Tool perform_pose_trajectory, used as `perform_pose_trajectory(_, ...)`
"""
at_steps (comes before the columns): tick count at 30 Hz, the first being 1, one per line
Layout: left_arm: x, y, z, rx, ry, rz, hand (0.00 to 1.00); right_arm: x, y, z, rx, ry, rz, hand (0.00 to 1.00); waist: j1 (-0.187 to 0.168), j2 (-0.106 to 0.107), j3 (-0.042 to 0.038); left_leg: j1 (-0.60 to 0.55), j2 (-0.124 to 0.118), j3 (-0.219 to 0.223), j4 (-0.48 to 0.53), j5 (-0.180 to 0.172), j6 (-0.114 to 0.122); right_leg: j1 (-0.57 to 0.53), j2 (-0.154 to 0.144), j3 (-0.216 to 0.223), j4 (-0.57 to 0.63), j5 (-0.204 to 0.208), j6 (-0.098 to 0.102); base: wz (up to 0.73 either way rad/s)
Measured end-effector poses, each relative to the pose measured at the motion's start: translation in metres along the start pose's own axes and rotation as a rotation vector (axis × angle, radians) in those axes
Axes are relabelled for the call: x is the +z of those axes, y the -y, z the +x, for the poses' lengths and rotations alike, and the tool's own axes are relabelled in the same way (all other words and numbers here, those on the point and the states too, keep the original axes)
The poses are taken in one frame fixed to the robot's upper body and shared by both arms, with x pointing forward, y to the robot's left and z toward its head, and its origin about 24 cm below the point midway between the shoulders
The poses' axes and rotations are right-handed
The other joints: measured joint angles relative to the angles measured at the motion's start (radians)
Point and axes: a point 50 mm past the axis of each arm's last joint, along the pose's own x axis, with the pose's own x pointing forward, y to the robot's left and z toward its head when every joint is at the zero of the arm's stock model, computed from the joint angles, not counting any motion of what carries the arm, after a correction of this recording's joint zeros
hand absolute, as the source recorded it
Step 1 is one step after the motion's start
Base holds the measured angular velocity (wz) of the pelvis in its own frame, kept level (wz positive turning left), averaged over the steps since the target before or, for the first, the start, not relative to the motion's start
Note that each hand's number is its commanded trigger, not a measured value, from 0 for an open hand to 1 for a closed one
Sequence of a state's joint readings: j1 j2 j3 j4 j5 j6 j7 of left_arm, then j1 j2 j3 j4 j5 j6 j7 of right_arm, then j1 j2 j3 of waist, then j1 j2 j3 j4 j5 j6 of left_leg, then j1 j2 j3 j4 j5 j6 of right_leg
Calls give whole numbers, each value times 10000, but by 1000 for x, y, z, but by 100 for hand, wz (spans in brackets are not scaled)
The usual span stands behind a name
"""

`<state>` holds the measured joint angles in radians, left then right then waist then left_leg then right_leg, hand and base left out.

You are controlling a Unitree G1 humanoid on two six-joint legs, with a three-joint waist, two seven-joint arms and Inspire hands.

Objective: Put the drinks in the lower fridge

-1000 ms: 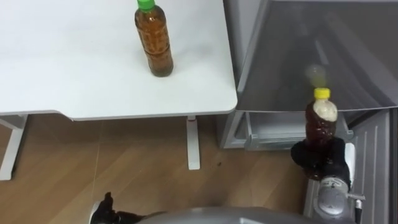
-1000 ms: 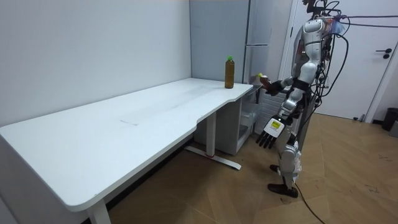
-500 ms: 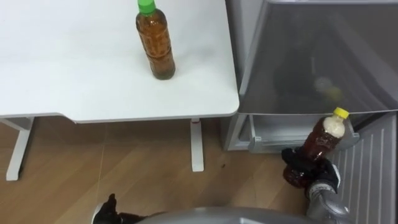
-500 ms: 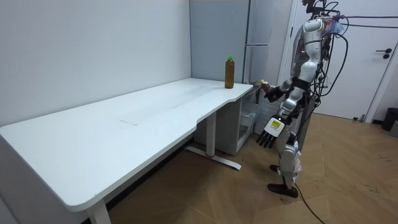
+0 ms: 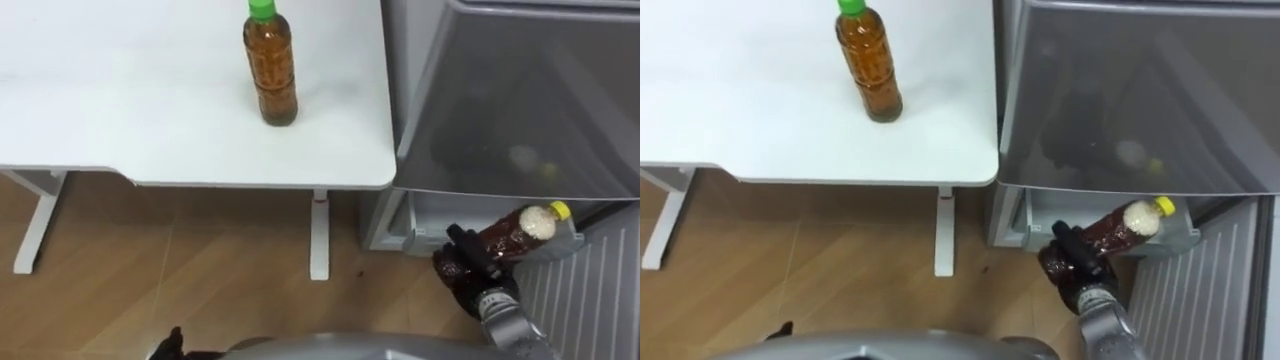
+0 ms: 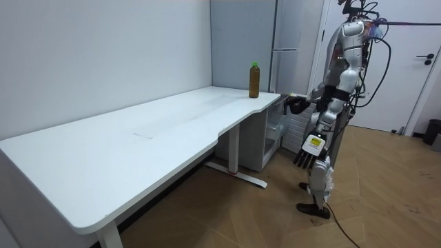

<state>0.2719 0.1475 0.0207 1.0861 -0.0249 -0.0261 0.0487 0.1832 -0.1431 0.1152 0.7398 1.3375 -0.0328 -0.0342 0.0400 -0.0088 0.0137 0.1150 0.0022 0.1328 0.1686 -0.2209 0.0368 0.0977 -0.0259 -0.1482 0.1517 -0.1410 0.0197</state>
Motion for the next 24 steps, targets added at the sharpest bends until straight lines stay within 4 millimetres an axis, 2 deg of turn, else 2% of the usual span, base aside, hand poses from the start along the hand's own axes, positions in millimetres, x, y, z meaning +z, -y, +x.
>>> perform_pose_trajectory(6, -23, 5, -5, -238, -938, 713, 0, 7, -3, 1, 538, 234, 1613, 100, 190, 177, -35, -55, 7, -65, 160, -95, 27, 88, -30, -93, -5, -5, 6, 3)
perform_pose_trajectory(8, -24, 5, -5, -291, -1061, 871, 0, 9, -5, 2, 643, 274, 1717, 100, 207, 210, -38, -100, -1, -146, 200, -94, 29, 92, -49, -170, -1, -6, 6, 10)
perform_pose_trajectory(10, -27, 5, -5, -317, -1222, 988, 0, 10, -8, 4, 730, 285, 1818, 100, 205, 281, -6, -130, -4, -189, 253, -95, 28, 111, -51, -211, -3, -5, 6, 10)
perform_pose_trajectory(13, -29, 6, -6, -497, -1394, 1074, 0, 15, -13, 9, 761, 366, 2295, 100, 212, 362, -6, -274, -29, -279, 351, -94, 29, 43, -60, -277, -6, -8, 5, 9)
perform_pose_trajectory(14, -30, 6, -6, -492, -1452, 1069, 0, 17, -16, 10, 832, 391, 2477, 100, 197, 403, -31, -397, -34, -304, 387, -89, 29, -45, -66, -310, -4, -10, 2, 7)
perform_pose_trajectory(15, -30, 6, -6, -490, -1471, 1061, 0, 19, -20, 12, 917, 447, 2716, 100, 200, 449, -83, -549, -37, -320, 458, -89, 29, -162, -72, -337, 6, -15, -3, 10)
perform_pose_trajectory(20, -24, 5, -4, -427, -1451, 1087, 0, 26, -23, 13, 1377, 570, 3392, 100, 151, 606, -96, -1131, -76, -555, 673, -37, 40, -590, -103, -493, 42, -11, -9, 12)
perform_pose_trajectory(23, -15, 5, -2, -427, -1249, 1105, 0, 27, -28, 16, 1618, 496, 3550, 100, 104, 621, -90, -1429, -72, -537, 760, -29, 50, -890, -128, -517, 186, -11, -22, 3)
perform_pose_trajectory(24, -10, 5, 0, -413, -1184, 1099, 0, 31, -36, 20, 1798, 455, 3508, 100, -76, 650, -52, -1765, -76, -582, 956, -16, 71, -1136, -152, -587, 281, -11, -28, 12)
